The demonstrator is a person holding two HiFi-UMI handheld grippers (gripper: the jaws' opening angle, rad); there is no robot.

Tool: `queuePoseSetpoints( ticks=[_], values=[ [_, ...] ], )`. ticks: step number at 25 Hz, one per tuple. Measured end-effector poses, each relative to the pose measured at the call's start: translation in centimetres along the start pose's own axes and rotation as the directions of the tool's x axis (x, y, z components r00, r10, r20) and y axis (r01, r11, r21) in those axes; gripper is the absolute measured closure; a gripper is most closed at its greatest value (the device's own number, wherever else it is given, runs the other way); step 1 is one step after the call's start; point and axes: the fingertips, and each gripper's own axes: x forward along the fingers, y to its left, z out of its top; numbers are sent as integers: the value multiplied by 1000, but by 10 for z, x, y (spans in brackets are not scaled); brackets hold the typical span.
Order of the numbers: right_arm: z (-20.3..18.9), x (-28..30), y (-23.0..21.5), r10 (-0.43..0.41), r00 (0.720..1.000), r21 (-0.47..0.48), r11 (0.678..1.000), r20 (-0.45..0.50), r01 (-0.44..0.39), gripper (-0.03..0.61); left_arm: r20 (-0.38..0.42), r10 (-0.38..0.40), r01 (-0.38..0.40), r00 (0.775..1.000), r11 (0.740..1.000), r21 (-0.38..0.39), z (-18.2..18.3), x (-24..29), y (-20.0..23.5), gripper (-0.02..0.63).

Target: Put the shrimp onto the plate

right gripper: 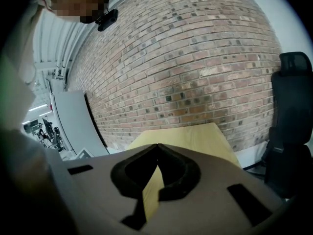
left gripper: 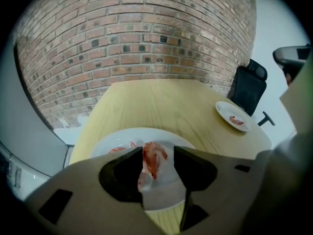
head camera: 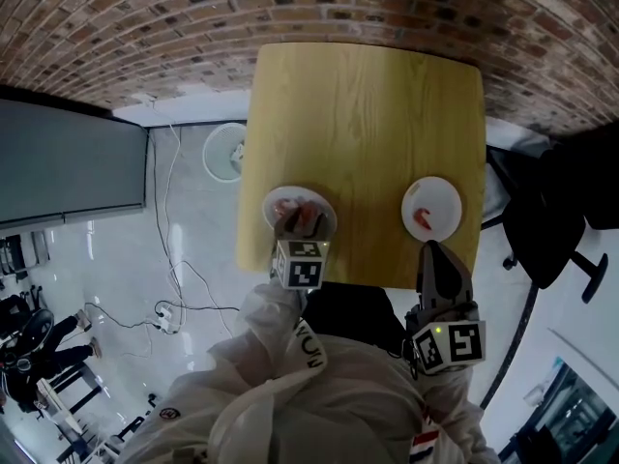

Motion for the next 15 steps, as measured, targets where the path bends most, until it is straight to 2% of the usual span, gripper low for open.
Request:
queuePoseSetpoints(
  ticks=[6,15],
  values=[
    [-9,-6,-4,-10,1000,13,1000,-15,10,555,15,70,-71,997,996,60,-2,1,4,454],
    [-10,-11,-16,-18,1000,25,1000,-17,18,555,24,99,-100,995,994,43,-4,-1,5,461]
  ],
)
